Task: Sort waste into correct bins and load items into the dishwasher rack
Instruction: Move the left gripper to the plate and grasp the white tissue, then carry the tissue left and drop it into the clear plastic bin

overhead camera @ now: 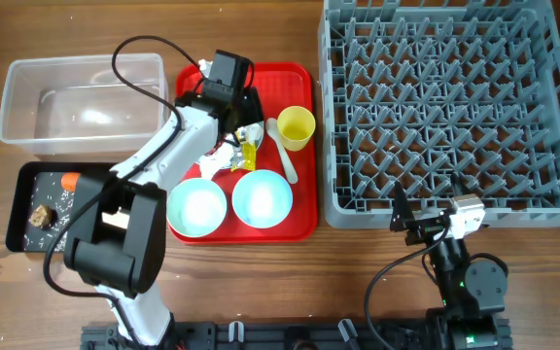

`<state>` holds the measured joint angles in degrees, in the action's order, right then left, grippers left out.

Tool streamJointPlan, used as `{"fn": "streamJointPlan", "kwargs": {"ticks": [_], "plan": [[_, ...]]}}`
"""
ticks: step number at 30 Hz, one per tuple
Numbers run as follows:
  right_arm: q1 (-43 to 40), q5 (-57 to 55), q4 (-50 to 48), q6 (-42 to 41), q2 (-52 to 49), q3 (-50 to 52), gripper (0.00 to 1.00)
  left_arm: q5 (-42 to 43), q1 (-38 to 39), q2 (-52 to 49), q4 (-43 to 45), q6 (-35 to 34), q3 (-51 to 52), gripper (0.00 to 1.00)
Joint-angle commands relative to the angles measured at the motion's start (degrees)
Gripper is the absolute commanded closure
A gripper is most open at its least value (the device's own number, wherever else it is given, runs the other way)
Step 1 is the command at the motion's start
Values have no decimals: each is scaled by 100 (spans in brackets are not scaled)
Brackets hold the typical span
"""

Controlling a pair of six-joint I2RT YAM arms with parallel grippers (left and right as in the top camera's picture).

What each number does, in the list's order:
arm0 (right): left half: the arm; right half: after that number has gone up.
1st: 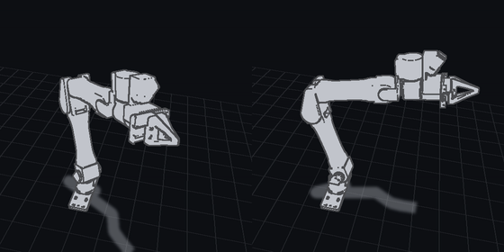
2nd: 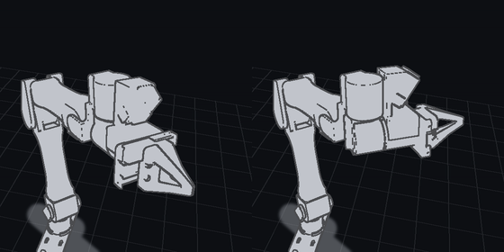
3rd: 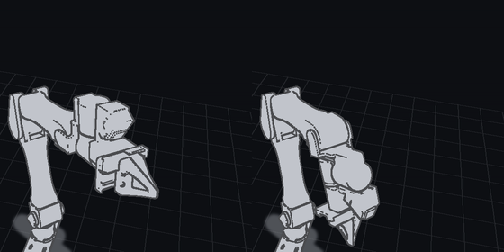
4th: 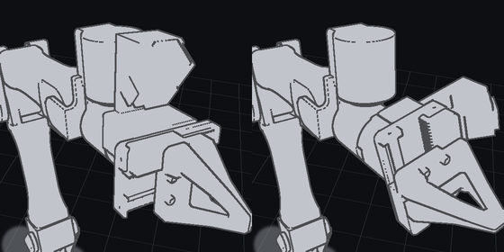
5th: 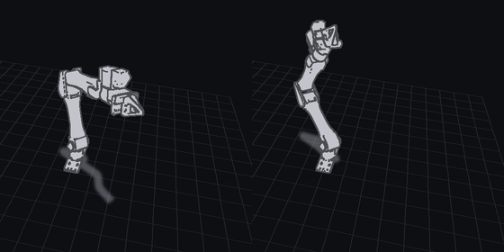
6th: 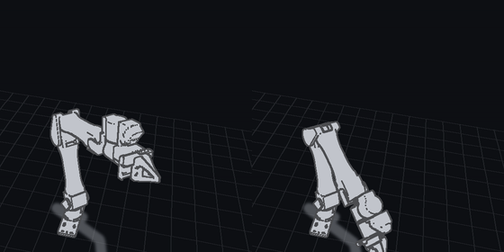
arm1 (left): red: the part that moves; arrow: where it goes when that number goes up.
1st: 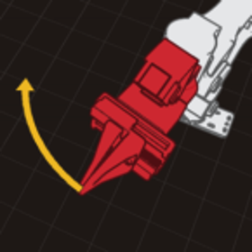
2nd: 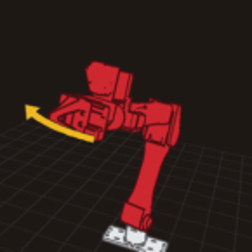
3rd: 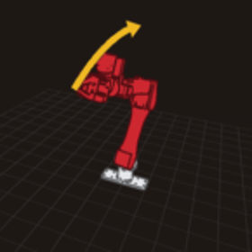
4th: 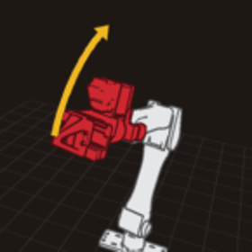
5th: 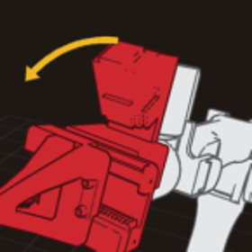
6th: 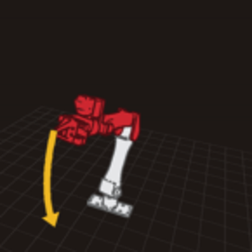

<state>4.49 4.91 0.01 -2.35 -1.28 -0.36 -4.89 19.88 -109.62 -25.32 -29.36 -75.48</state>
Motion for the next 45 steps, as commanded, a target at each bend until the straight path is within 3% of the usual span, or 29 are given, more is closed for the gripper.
{"fn": "streamJointPlan", "kwargs": {"ticks": [1,11,19,29,33,37,45], "plan": [[-22,-17,-22,-81,-11,7,0,-96,72,-13,7,66,-50,37],[-22,-17,-22,-79,-11,7,0,-98,90,-136,28,66,-50,43],[-22,-17,-22,-79,-11,7,0,-98,90,-26,133,68,-55,95],[-22,-17,-22,-81,-11,7,0,-111,-229,1746,-74,87,-114,96],[-22,-17,-22,-81,-11,7,0,-671,-772,2321,-317,216,-114,96],[-22,-17,-22,-79,-11,7,0,-1137,-1561,2404,-586,216,-114,95],[-22,-17,-22,-81,-11,7,0,-1025,-3198,1679,-748,146,-114,95]]}}
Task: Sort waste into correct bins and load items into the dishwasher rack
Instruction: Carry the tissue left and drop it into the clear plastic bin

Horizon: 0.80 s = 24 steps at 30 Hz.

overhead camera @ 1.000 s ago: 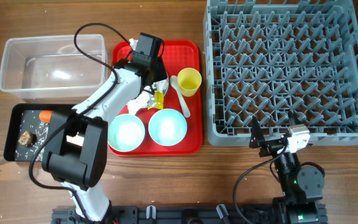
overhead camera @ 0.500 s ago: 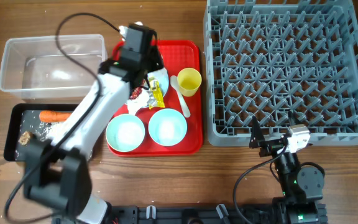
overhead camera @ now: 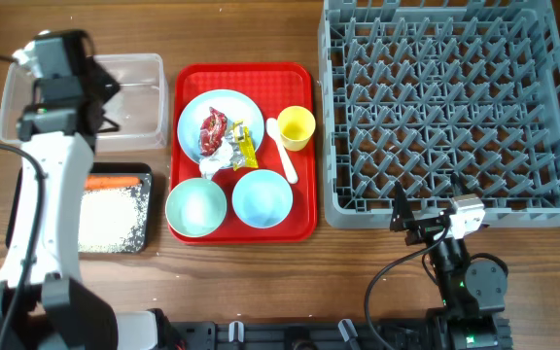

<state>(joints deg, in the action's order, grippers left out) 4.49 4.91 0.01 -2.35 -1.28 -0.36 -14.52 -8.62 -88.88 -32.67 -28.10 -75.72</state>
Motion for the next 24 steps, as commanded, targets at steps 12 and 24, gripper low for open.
{"fn": "streamJointPlan", "kwargs": {"ticks": [12,24], "plan": [[-22,-17,-22,-81,-11,7,0,723,-719,-544,678,72,-94,22],[-22,-17,-22,-79,-11,7,0,1683,2035,483,-1392,-105,-90,24]]}}
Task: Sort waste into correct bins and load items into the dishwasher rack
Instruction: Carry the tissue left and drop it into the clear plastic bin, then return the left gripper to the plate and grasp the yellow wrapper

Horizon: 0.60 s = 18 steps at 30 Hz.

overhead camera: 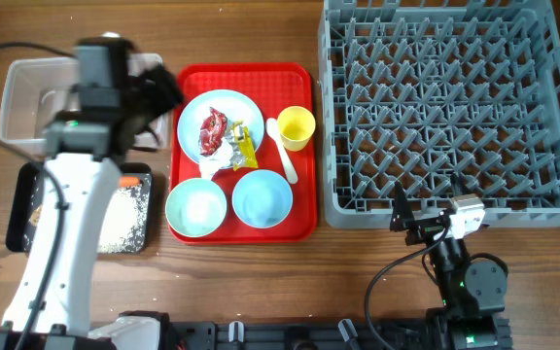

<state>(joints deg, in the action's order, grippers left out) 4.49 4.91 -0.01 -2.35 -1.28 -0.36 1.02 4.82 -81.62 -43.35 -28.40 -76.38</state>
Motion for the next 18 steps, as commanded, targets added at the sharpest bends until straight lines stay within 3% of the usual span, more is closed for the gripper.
{"fn": "streamJointPlan", "kwargs": {"ticks": [1,8,15,18], "plan": [[-22,-17,-20,-81,-11,7,0,42,925,-356,-420,-74,-24,23],[-22,-17,-20,-81,-11,7,0,-503,1659,-1351,-446,-72,-24,17],[-22,-17,-20,-81,-11,7,0,-522,1665,-2415,356,-28,-24,12],[-22,-17,-20,-79,-11,7,0,-522,1665,-2575,573,-31,-24,16]]}}
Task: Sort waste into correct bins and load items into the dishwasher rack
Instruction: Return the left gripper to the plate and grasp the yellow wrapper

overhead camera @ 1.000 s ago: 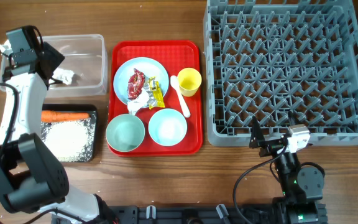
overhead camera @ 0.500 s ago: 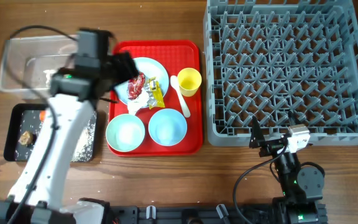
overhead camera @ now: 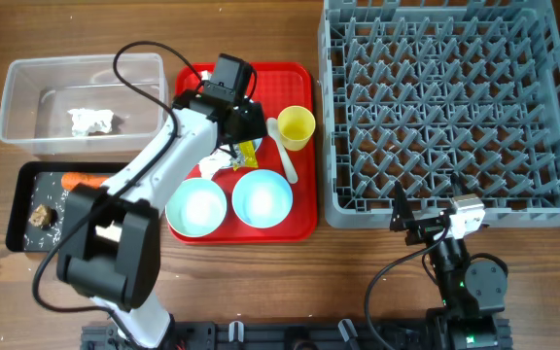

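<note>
My left gripper hangs open over the red tray, above the plate, which the arm mostly hides. A yellow wrapper and a white wrapper stick out from under the arm. Also on the tray are two light blue bowls, a yellow cup and a white spoon. A crumpled white paper lies in the clear bin. The grey dishwasher rack holds nothing. My right gripper rests shut below the rack.
A black tray at the left front holds a carrot piece and a brown food scrap. The left arm's cable arcs over the clear bin. Bare wooden table lies along the front edge.
My left arm has moved right, from between the clear bin and the red tray to above the plate. The clear bin now shows in full, with a crumpled white paper in it.
At first my left gripper was at the plate on the red tray and the clear bin held nothing. Then the arm stood over the clear bin. Then it was between bin and tray. Now it is over the plate again, with a paper in the bin. The right arm stayed still.
</note>
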`<state>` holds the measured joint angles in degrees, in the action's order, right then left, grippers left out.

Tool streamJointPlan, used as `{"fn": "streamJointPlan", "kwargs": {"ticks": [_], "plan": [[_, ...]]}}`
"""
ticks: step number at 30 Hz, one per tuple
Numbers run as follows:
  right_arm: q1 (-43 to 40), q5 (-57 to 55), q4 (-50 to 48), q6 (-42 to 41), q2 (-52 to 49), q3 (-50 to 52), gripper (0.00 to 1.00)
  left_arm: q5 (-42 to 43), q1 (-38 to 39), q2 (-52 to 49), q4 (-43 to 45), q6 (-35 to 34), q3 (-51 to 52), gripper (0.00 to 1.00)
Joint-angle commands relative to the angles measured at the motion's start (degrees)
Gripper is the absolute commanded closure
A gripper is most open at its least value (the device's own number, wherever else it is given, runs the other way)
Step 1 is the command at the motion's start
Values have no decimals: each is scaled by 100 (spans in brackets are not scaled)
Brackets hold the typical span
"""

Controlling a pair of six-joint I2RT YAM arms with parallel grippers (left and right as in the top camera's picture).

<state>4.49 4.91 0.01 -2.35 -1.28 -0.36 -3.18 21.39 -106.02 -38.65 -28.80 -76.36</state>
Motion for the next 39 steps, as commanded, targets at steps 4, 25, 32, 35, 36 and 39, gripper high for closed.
{"fn": "streamJointPlan", "kwargs": {"ticks": [4,25,32,35,36,39], "plan": [[-22,-17,-22,-81,-11,7,0,-319,9,-138,133,9,-26,40],[-22,-17,-22,-79,-11,7,0,-334,4,533,177,11,15,96],[-22,-17,-22,-81,-11,7,0,-334,4,575,-166,107,37,32],[-22,-17,-22,-81,-11,7,0,-334,4,103,-162,385,39,27],[-22,-17,-22,-81,-11,7,0,-339,4,-109,-101,507,39,25],[-22,-17,-22,-81,-11,7,0,-332,4,-411,118,612,39,25]]}}
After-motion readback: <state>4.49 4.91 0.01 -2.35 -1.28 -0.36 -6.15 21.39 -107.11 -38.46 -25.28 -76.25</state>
